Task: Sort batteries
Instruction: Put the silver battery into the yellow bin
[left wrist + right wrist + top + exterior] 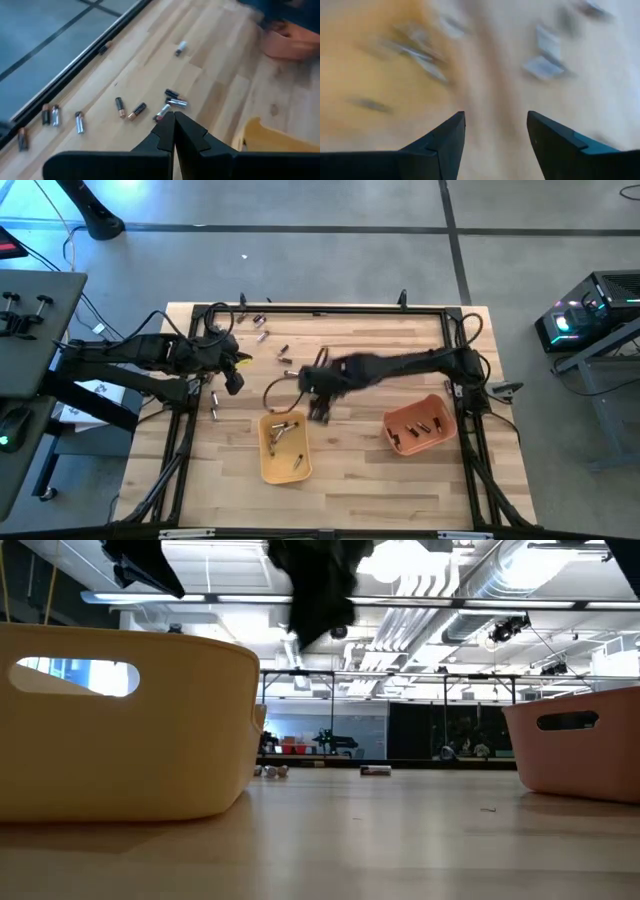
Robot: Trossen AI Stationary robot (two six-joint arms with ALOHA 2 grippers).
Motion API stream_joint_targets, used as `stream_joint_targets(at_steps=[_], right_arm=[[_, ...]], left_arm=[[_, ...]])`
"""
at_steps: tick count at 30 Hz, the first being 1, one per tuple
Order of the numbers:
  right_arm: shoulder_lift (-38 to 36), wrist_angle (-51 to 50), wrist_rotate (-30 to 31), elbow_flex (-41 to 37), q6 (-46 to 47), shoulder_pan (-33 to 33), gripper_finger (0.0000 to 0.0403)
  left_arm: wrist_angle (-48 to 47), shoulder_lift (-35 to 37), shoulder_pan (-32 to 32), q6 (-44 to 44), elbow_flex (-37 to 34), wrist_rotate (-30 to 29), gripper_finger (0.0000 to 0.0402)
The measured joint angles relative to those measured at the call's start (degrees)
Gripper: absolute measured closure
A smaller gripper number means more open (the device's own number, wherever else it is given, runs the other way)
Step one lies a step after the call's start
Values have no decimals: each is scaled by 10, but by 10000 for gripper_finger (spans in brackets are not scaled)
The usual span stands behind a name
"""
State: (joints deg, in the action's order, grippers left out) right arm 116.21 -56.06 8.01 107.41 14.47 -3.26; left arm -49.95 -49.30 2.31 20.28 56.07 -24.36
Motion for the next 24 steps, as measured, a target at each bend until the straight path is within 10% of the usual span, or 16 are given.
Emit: stream_joint_targets(at_steps=[8, 12, 24], right_arm=[[-11, -94, 28, -101, -117, 184, 192], [-7, -26, -60, -144, -219, 244, 192], [-7, 89, -75, -240, -407, 247, 192]], left_arm=[[3, 14, 0, -57, 0, 28, 401], [4, 14, 0, -89, 0, 42, 401], [2, 14, 0, -69, 0, 15, 402]])
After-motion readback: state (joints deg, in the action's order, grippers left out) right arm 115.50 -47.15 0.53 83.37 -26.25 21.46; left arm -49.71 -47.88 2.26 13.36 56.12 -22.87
